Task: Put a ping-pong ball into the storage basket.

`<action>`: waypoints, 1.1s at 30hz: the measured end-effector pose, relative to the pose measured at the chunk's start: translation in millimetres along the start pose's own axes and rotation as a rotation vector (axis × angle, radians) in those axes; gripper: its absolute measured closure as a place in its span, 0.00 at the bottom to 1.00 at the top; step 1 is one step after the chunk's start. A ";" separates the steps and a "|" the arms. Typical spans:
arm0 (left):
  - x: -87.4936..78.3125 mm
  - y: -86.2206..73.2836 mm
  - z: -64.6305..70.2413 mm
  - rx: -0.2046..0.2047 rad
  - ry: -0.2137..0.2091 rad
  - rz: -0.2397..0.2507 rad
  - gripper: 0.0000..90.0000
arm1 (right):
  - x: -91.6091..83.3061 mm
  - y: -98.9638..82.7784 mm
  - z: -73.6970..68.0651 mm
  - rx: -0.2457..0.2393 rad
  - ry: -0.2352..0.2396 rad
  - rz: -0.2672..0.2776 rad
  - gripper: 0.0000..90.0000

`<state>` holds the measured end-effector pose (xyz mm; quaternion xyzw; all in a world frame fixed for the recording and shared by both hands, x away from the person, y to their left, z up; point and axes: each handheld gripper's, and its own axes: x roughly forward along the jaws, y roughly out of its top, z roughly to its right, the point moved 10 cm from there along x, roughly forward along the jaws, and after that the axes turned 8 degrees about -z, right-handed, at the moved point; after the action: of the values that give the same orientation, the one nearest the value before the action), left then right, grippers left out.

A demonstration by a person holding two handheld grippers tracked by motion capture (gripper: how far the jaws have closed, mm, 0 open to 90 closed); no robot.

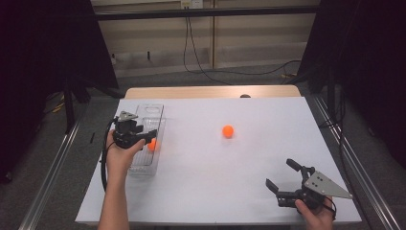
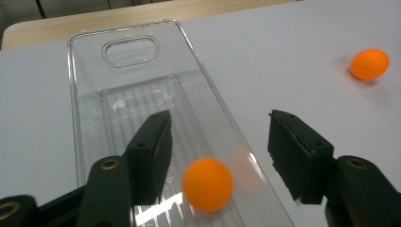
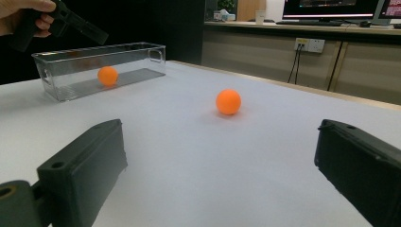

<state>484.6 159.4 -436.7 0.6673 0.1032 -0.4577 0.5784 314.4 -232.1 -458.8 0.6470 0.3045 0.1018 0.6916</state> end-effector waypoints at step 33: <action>9.3 14.8 52.9 0.044 -0.115 0.018 0.22 | 0.4 -0.2 -0.8 -0.003 0.002 -0.004 0.03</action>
<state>473.7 105.4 -428.8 0.6533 0.0535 -0.4922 0.5727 314.2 -231.3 -459.1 0.6453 0.3063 0.1015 0.6924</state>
